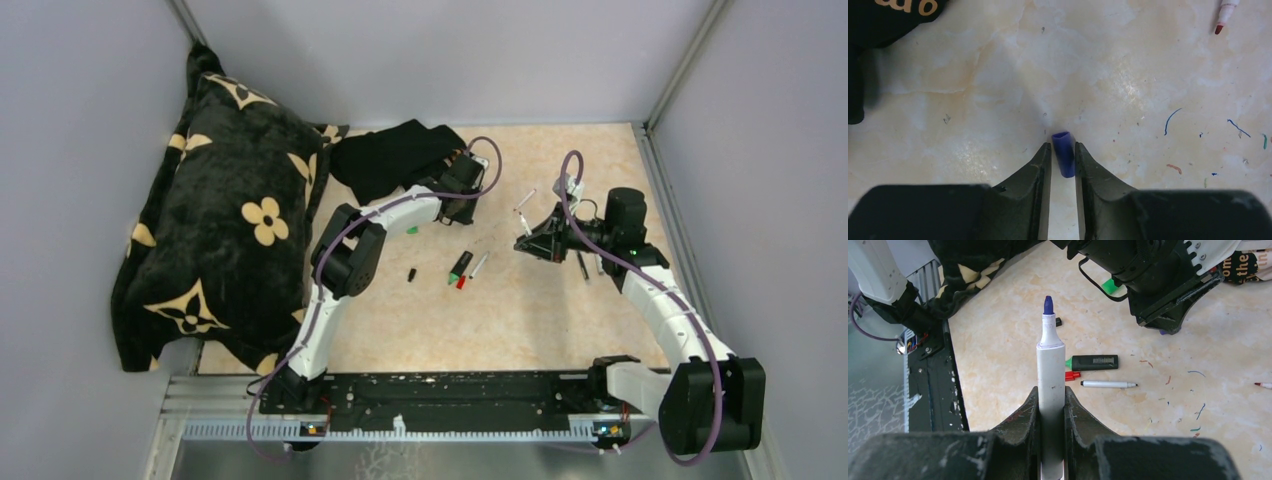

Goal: Insert the pens into the pen caps
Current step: Insert the pen cap onto the pen.

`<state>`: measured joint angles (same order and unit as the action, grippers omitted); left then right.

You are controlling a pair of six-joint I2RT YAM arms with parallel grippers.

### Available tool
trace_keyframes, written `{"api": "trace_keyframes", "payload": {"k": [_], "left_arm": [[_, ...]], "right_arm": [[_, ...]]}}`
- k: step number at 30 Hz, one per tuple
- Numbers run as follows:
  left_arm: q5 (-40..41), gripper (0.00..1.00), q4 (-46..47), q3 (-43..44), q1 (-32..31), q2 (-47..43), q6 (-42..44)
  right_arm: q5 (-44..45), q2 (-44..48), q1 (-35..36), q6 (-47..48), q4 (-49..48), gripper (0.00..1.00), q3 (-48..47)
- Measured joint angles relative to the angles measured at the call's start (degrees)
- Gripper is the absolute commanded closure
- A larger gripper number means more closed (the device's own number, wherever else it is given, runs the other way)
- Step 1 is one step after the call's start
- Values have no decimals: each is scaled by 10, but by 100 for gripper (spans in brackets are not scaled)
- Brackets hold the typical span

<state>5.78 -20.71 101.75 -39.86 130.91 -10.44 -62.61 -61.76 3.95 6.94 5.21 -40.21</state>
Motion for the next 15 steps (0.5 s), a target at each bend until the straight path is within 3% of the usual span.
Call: {"api": "trace_keyframes", "payload": {"k": [9, 15], "left_arm": [[-9, 99, -14, 16, 1, 9, 21], [-16, 100, -7, -2, 1, -3, 66]], "right_arm": [[-1, 0, -3, 0, 0, 100, 0], [-5, 0, -4, 0, 0, 100, 0]]}}
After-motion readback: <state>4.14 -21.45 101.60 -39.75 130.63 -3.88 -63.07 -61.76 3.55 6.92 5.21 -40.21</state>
